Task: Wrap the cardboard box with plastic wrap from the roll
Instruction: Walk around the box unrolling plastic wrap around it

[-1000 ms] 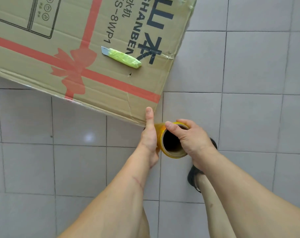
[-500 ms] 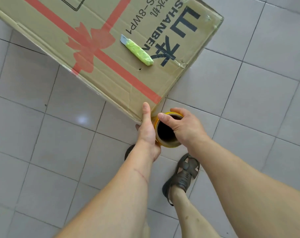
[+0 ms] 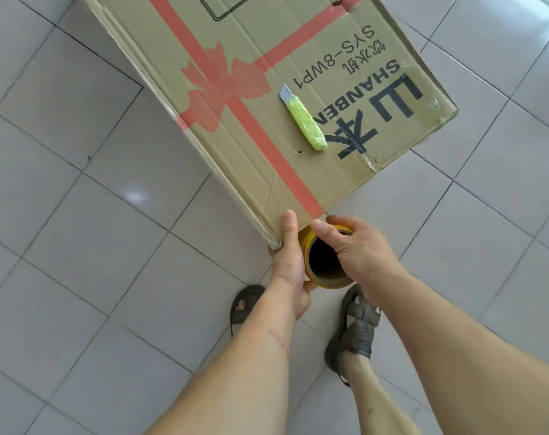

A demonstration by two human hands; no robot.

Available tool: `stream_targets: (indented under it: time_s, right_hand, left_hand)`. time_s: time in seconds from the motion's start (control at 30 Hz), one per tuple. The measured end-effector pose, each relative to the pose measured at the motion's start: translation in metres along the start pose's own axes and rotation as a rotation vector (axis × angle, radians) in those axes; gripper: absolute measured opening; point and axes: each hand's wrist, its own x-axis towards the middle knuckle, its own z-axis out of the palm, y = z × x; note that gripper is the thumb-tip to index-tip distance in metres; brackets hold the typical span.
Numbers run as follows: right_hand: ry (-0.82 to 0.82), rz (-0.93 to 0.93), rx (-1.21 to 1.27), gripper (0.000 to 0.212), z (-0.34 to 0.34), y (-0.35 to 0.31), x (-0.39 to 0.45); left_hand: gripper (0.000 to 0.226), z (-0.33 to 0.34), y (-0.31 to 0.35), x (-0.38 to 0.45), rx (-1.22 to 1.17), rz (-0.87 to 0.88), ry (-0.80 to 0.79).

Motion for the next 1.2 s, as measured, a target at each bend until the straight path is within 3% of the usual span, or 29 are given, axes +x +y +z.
stream_targets:
  time_s: [0.17,0.3,0.43,0.5,0.57,0.77,1.1,1.2]
  right_hand:
    - [-0.038,-0.022,-0.095,0.035,0.001,-0.010,0.011]
    - [-0.060,-0.034,-0.191,0.053,-0.005,-0.015,0.015]
    - [-0.090,-0.052,-0.240,0.057,-0.006,-0.016,0.020]
    - [-0.096,-0.048,-0.244,0.056,-0.007,-0.016,0.021]
    - [-0.098,-0.044,-0.247,0.050,-0.008,-0.015,0.022]
    - [-0.105,-0.022,-0.246,0.048,-0.005,-0.019,0.018]
    - [-0.131,0.001,-0.238,0.034,-0.007,-0.023,0.017]
    - [-0.145,0.019,-0.239,0.035,-0.004,-0.023,0.016]
  left_hand:
    - [0.160,0.009,0.004,-0.010,-0.047,0.081,0.155]
    - [0.116,0.021,0.000,-0.016,-0.126,0.251,0.268]
    - [0.117,0.022,0.009,-0.017,-0.278,0.322,0.378]
    - [0.095,0.021,0.021,-0.019,-0.472,0.242,0.357]
    - [0.072,0.019,0.028,-0.013,-0.498,0.188,0.259]
    - [0.057,-0.003,0.023,0.004,-0.401,0.200,0.114]
    - [0.068,-0.007,0.029,0.014,-0.345,0.134,0.067]
    - [0.068,-0.018,0.033,0.020,-0.412,0.080,0.144]
